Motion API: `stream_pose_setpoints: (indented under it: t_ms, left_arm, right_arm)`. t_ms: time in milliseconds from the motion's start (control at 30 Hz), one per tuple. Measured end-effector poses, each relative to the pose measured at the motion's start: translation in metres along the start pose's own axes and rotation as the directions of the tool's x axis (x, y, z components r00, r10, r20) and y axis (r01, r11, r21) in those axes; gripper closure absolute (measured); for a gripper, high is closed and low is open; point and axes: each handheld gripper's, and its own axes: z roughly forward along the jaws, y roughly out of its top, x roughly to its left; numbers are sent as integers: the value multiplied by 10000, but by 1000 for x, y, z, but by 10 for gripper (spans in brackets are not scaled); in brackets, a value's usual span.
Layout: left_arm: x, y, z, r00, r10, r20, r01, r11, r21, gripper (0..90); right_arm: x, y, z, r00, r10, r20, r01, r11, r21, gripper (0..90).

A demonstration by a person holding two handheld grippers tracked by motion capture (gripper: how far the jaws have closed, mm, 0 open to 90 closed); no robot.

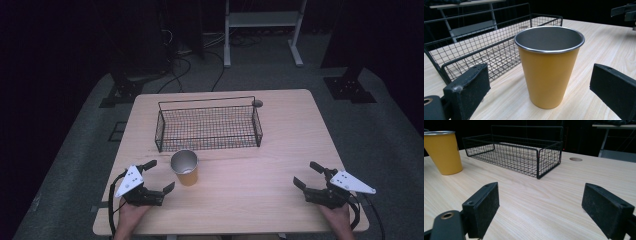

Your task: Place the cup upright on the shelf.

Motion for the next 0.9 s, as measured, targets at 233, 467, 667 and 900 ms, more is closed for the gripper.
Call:
stream_pose_setpoints:
  t_ms: [233, 467, 667, 900]
  left_arm:
    - [0, 1, 6, 10000, -17, 58, 16, 10000, 65, 17]
    - [-2, 2, 13, 9998, -13, 216, 9, 9999, 159, 17]
    - [-2, 2, 19, 9995, -77, 313, 70, 9998, 202, 17]
    - [-4, 2, 25, 9993, -105, 369, 100, 9998, 159, 17]
  right_arm:
    - [0, 0, 0, 10000, 12, -8, -12, 10000, -13, 134]
    - [0, 0, 0, 10000, 17, -15, -17, 10000, -25, 134]
    - [0, 0, 0, 10000, 22, -9, -22, 10000, -24, 134]
    - [0, 0, 0, 10000, 31, -12, -31, 10000, -25, 134]
